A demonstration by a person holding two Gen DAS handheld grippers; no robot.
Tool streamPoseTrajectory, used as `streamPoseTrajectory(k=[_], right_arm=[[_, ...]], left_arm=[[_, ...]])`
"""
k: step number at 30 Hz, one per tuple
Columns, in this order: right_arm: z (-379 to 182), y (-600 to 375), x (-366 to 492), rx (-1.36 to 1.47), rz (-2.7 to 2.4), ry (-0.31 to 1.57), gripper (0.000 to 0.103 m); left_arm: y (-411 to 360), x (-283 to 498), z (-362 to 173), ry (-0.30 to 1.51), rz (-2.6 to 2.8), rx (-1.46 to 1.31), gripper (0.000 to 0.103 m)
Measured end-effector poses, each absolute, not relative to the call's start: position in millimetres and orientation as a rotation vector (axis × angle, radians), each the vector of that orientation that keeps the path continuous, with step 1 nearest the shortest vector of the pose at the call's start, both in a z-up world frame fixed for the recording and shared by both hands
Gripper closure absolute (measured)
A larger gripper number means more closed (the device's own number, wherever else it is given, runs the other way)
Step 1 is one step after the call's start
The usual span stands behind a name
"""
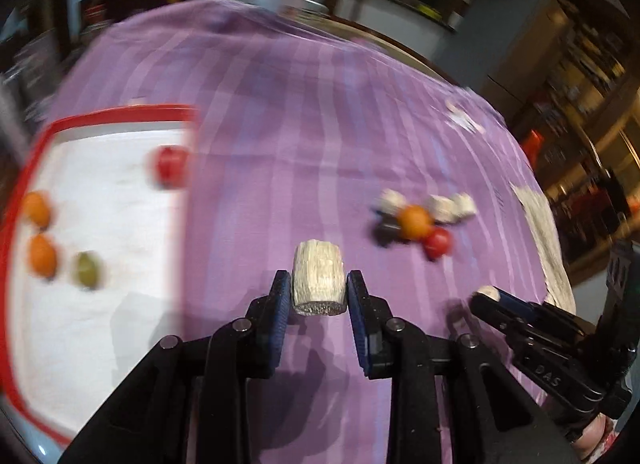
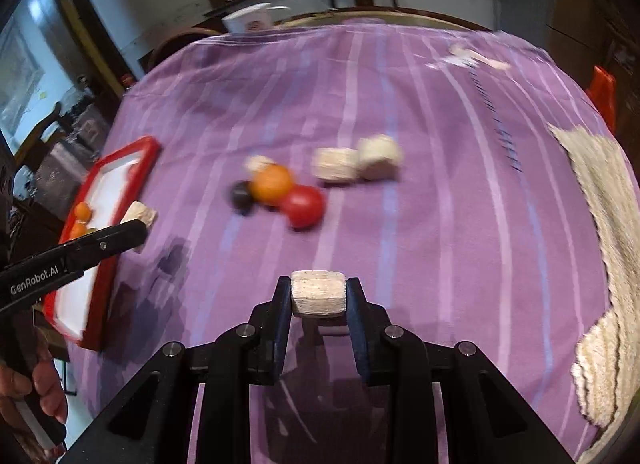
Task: Organize fruits
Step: 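Grasp another wooden block with the left tool while the right tool holds its block, then lower the block into the tray and release while the right tool releases its block there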
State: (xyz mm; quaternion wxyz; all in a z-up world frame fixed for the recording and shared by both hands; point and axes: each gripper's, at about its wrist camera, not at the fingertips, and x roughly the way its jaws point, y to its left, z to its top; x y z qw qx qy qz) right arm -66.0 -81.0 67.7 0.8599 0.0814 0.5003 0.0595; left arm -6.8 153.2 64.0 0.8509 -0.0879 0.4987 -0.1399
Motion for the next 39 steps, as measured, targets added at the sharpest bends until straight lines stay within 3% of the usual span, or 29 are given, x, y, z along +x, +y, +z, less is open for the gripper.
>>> streamPoseTrajectory(k=[10, 22, 25, 27, 35, 39], right_arm=[[87, 58, -47, 0.105, 0.378, 1.010, 0.074], [57, 192, -21, -0.062, 0.494, 1.063, 0.074], [50, 206, -18, -0.097, 0.492, 1.070, 0.073], [48, 207, -14, -0.101, 0.488, 1.090, 0.073], [68, 199, -16, -0.072, 0.458, 1.069, 0.072], [87, 179, -31, -0.071, 0.405, 1.016, 0.072]], left_arm=[[315, -24, 56, 1.076, 0.031, -0.269, 0.075], [354, -13, 29, 1.103, 0.050, -0.298, 0.075], [356, -12, 29, 1.097, 0.029, -0.320, 0.066], [358, -13, 30, 1.090, 0.015, -0.339, 0.051], [364, -21, 57, 1.035, 0.029, -0.342, 0.049], [359, -33, 87, 0.985, 0.081, -0.275, 0.037]])
